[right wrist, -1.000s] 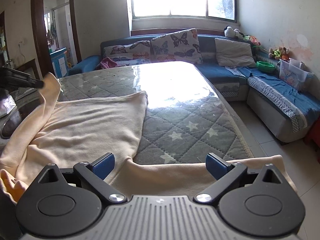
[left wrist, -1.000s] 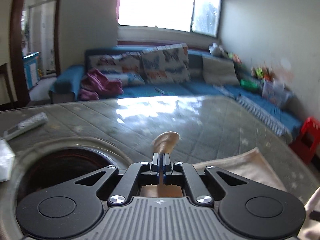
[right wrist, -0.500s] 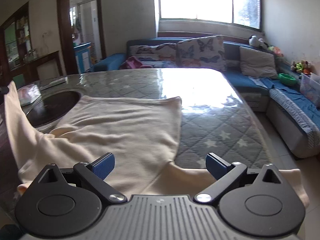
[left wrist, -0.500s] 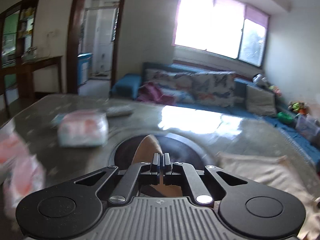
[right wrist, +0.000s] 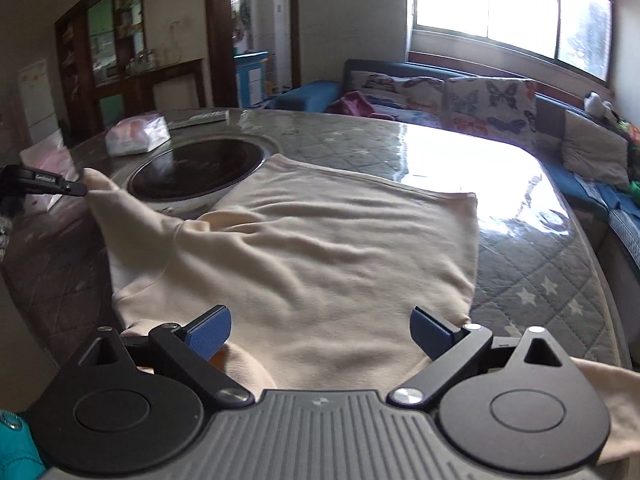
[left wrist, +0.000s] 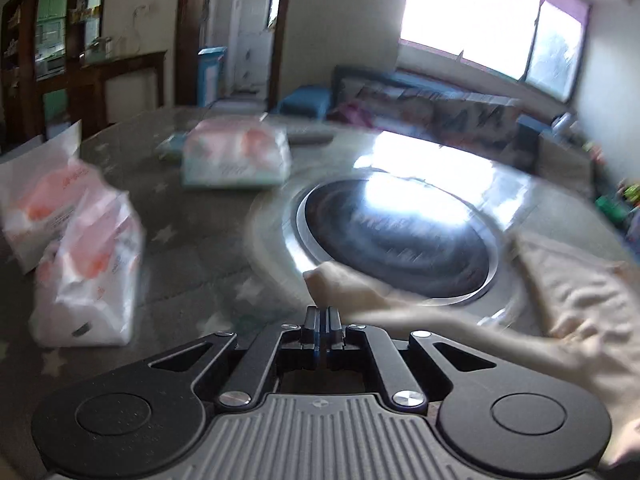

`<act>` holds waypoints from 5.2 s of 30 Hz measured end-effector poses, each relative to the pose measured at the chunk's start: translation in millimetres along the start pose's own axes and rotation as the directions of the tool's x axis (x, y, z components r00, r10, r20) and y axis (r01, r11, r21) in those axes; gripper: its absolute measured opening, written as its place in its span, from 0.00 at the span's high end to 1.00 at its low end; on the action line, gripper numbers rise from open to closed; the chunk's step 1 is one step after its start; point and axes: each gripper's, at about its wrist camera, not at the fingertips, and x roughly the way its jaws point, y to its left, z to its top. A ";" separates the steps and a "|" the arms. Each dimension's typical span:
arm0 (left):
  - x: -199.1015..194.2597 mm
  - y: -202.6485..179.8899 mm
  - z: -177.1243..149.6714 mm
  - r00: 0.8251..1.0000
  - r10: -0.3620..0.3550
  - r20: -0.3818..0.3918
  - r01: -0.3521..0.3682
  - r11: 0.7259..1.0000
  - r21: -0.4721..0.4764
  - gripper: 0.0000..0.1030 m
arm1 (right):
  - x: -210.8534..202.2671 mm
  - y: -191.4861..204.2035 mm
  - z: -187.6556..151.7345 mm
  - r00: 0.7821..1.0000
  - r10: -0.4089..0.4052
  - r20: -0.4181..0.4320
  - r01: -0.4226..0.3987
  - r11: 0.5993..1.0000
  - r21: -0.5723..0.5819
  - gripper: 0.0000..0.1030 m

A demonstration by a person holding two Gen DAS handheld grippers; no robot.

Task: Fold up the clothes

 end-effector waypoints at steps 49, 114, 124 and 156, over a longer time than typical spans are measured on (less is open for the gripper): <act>22.7 -19.4 25.8 0.999 0.036 0.017 -0.038 0.989 0.139 0.91 | 8.3 19.1 3.3 0.979 0.196 -0.062 -0.197 0.980 -0.015 0.12; 22.0 -163.8 -3.8 0.871 -0.434 -0.233 0.483 0.842 0.240 0.93 | 46.0 -102.0 45.0 0.998 0.040 -0.057 -0.031 0.989 0.143 0.53; 38.2 -168.6 16.5 0.894 -0.389 -0.223 0.440 0.855 0.276 0.92 | 90.5 -140.1 69.0 0.997 -0.025 -0.076 0.039 0.981 0.189 0.53; 147.4 -198.6 88.8 0.965 -0.237 -0.113 0.261 0.909 0.324 0.98 | 194.9 -152.7 129.0 0.983 -0.122 -0.134 0.138 0.984 0.115 0.94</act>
